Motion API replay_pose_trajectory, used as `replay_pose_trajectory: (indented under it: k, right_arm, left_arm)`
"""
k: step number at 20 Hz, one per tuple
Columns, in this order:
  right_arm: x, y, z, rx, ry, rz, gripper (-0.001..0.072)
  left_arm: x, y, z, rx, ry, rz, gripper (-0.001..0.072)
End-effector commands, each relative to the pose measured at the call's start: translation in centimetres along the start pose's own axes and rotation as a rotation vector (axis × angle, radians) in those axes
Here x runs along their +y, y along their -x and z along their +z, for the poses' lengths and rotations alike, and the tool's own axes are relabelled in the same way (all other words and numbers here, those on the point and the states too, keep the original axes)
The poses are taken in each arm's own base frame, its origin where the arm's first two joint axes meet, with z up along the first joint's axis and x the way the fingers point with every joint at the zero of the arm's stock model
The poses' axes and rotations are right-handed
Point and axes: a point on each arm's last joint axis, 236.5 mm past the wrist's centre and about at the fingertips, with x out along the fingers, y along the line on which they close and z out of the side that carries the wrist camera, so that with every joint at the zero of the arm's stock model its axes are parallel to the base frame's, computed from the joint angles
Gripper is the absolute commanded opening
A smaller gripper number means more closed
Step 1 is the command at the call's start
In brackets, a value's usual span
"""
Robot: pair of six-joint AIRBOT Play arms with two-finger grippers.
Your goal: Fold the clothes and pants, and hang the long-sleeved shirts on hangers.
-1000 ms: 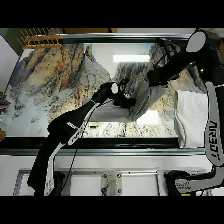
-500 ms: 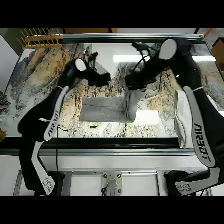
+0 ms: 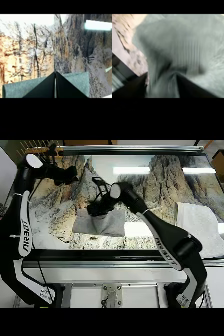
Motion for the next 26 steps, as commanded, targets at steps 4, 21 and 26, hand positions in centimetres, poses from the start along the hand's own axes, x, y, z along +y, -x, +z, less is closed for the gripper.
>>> replay_pose_trajectory:
  k: [4, 21, 26]
  right_arm:
    - [7.8, -1.5, 4.7, -0.235, -0.016, 0.318, 0.0603]
    - [-24.9, 15.3, -10.3, -0.174, -0.571, -0.1, 0.072]
    - [-25.2, 11.9, -10.8, -0.132, -0.649, -0.007, 0.072]
  left_arm:
    - [2.1, 6.2, 3.0, -0.125, 0.026, 0.028, 0.0007]
    - [-0.4, 5.0, -10.6, -0.023, -0.108, 0.105, 0.0007]
    - [-0.4, 5.0, -10.6, -0.024, -0.108, 0.105, 0.0007]
